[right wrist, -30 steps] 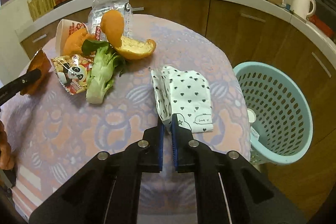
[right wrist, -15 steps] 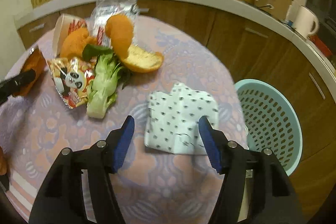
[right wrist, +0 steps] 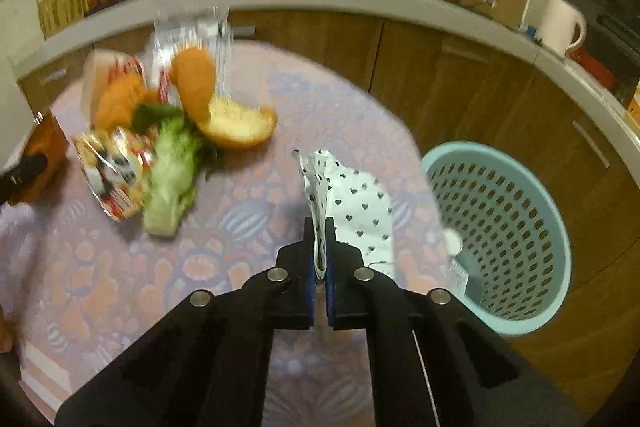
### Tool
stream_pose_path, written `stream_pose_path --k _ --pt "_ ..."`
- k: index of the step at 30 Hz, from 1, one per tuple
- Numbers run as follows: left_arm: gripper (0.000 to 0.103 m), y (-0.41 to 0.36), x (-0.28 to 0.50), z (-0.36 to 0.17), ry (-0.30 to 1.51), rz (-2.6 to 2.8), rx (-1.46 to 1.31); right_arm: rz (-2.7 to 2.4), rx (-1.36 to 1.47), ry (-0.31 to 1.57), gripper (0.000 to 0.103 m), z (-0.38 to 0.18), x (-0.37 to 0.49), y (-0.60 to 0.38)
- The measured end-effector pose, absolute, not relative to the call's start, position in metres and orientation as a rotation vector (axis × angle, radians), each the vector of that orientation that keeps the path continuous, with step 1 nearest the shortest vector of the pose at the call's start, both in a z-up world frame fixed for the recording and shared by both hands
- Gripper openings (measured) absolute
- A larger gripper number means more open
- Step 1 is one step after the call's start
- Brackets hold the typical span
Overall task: Collect trash
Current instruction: 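Carry strip and heart-print paper over the teal basket and open both tools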
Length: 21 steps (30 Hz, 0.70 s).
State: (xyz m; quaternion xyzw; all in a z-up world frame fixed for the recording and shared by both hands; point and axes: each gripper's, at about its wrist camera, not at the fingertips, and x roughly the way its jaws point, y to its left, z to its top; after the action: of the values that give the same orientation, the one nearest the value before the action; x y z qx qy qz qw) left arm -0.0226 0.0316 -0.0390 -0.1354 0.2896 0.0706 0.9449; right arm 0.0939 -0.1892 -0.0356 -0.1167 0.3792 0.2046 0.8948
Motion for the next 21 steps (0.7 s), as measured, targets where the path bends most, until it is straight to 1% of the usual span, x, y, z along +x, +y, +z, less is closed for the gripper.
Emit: stream_pose_path --k 3,6,11,18,21 --pt "0.008 0.021 -0.026 -0.028 0.576 0.109 -0.274 0.431 -0.203 0.727 0.002 -0.011 0.091 -0.205" --pt "0.007 0.005 -0.030 -0.004 0.532 0.057 -0.273 0.423 -0.175 0.681 0.002 0.009 0.092 -0.224" --pt "0.007 -0.038 -0.016 0.038 0.487 -0.021 -0.192 0.389 -0.108 0.636 0.002 0.031 0.106 -0.265" --pt "0.007 -0.114 0.038 0.072 0.493 -0.144 -0.080 0.282 -0.026 0.632 0.002 0.030 0.135 -0.328" --pt "0.007 -0.150 0.070 0.073 0.559 -0.246 -0.082 0.240 0.004 0.648 0.002 0.020 0.149 -0.353"
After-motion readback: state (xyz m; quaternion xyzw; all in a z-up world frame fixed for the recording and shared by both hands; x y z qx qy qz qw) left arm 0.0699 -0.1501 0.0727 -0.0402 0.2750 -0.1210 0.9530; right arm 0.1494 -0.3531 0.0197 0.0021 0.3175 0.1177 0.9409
